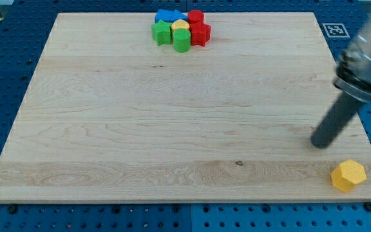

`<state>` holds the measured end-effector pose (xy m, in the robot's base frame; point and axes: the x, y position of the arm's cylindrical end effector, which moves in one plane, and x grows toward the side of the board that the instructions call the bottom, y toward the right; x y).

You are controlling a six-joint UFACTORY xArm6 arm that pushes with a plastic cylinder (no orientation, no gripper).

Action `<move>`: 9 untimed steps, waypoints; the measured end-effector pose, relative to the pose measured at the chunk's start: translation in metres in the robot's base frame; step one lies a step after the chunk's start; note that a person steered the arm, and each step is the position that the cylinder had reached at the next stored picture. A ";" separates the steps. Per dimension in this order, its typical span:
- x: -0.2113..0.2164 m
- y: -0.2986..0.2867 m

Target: Push the yellow heart to the left of the yellow hexagon

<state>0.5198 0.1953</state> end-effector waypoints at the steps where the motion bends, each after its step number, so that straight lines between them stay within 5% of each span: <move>1: -0.056 -0.055; 5: -0.224 -0.290; 7: -0.314 -0.291; 9: -0.295 -0.256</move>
<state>0.2251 -0.0611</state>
